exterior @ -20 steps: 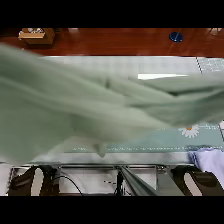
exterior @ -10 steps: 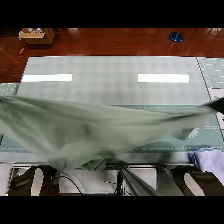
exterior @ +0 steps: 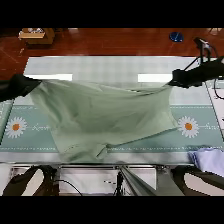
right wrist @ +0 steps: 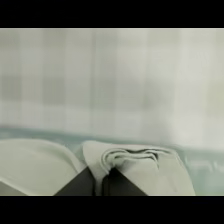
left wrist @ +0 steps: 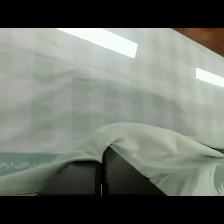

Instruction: Fold the shirts.

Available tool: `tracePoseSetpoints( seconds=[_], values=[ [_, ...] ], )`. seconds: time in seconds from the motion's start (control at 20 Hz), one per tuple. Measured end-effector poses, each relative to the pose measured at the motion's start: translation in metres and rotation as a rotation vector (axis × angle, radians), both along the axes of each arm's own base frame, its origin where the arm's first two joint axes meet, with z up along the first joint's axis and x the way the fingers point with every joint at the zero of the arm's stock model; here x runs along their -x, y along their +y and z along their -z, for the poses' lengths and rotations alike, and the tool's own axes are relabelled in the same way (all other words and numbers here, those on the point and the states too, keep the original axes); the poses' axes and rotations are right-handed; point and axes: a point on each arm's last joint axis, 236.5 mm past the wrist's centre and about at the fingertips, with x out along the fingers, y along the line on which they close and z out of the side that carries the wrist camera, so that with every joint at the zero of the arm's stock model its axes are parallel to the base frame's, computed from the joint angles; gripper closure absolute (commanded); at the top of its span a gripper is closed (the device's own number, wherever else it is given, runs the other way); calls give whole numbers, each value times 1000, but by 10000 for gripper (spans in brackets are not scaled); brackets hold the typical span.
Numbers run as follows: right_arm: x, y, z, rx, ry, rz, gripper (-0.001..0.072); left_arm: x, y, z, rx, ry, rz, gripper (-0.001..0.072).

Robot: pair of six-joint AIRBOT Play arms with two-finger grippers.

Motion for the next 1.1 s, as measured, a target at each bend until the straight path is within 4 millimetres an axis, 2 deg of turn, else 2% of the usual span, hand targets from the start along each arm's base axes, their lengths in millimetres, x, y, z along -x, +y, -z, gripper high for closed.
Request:
tracePoseSetpoints(
  seconds=[0.1,0.2,0.3,0.45,0.6,0.8,0.85,0.9,0.95,1.0,1.05,1.1],
  values=[
    [-28,-1,18,-24,-39,44,675,-30,-2,29,-9,16,2,691],
    [-57,-3,26,-48,-108,104,675,-59,-3,49,-23,12,-17,691],
    [-85,-9,25,-74,-195,179,675,-85,-1,62,-46,-2,-45,691],
    [-116,-20,20,-102,-302,275,675,-116,-4,76,-76,-22,-73,691],
    [-131,-27,26,-110,-342,325,674,-130,-20,97,-92,-6,-56,690],
    [-135,-29,43,-107,-321,338,674,-134,-39,126,-95,43,-23,687],
    [-134,-29,47,-100,-311,332,673,-132,-42,131,-93,56,-13,644],
    [-132,-30,52,-88,-300,323,671,-132,-43,134,-91,64,-6,541],
    [-131,-30,55,-77,-293,314,612,-129,-45,136,-84,77,5,357],
    [-130,-31,56,-68,-291,309,489,-127,-46,139,-73,93,11,189],
    [-129,-33,53,-63,-292,305,307,-123,-45,139,-55,111,16,148],
    [-129,-36,47,-58,-304,307,164,-121,-41,136,-38,124,11,147]
  ],
)
